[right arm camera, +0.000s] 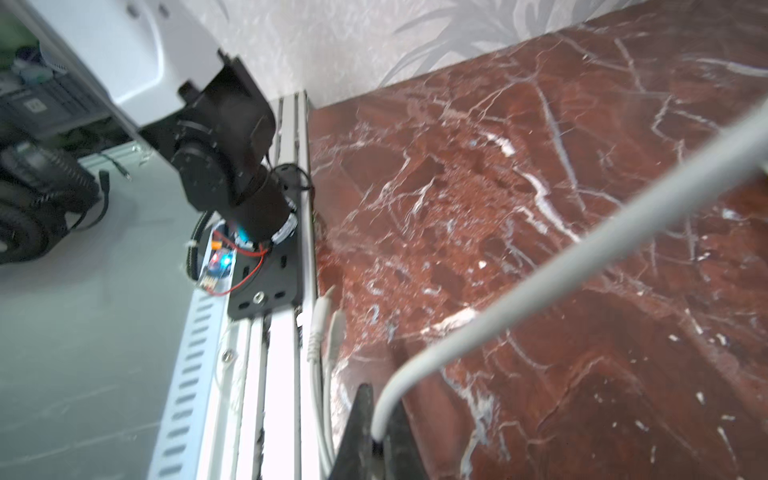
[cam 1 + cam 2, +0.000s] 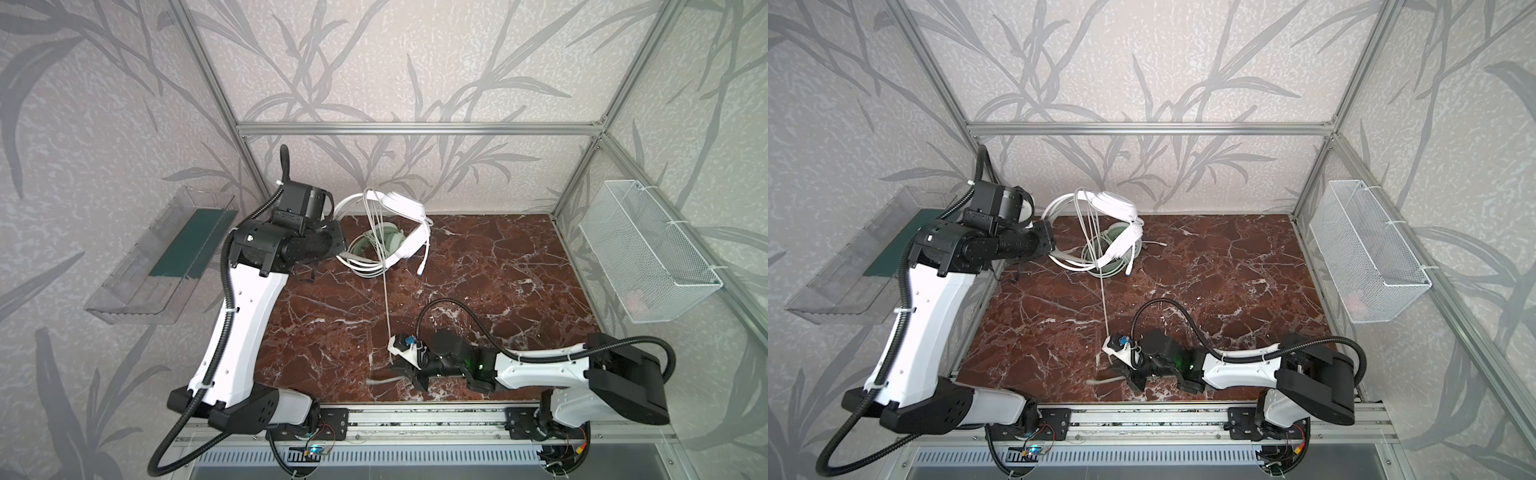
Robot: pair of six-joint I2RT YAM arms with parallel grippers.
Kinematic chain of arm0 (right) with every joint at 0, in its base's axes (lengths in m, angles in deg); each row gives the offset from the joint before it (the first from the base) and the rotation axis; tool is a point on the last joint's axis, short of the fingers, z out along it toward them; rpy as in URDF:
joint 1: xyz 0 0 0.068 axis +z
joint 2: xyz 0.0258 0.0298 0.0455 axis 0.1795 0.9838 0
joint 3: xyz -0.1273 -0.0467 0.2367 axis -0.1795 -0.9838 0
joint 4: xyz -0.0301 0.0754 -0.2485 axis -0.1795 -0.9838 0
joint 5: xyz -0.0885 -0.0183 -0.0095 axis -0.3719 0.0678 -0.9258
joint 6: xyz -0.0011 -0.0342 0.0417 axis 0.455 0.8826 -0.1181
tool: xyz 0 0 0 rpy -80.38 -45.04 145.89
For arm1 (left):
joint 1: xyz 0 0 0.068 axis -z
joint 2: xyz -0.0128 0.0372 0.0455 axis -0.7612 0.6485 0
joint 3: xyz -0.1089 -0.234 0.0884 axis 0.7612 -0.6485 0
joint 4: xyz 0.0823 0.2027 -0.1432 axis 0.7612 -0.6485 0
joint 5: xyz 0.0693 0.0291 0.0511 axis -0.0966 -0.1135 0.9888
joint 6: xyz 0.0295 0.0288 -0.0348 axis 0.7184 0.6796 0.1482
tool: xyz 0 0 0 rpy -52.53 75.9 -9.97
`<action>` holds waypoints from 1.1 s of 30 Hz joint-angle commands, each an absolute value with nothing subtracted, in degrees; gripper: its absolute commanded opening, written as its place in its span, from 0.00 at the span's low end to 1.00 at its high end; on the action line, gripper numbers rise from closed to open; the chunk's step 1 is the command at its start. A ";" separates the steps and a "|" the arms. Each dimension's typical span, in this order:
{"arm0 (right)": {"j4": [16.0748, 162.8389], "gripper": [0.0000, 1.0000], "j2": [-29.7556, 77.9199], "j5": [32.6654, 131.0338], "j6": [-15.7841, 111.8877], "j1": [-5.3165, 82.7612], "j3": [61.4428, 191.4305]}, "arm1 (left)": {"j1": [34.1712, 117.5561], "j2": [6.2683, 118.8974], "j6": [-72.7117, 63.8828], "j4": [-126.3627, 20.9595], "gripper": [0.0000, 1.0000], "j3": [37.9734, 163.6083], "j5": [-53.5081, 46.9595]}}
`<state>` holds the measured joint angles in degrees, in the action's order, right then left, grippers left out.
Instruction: Wrap the headphones
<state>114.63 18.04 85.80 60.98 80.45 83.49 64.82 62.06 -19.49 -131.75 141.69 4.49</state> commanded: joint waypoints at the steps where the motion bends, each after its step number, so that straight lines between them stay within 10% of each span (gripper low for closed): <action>1: 101.67 0.00 15.42 85.11 64.35 82.94 83.10 | 62.07 63.75 -21.76 -125.82 0.00 144.78 -0.63; 33: 60.30 0.00 5.00 50.06 105.13 95.41 124.77 | 70.54 65.16 -15.83 -120.04 0.00 109.97 9.53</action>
<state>61.82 3.74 54.39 97.67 95.09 121.61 70.28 65.30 -16.23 -122.44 110.59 7.90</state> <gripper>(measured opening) 0.059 0.068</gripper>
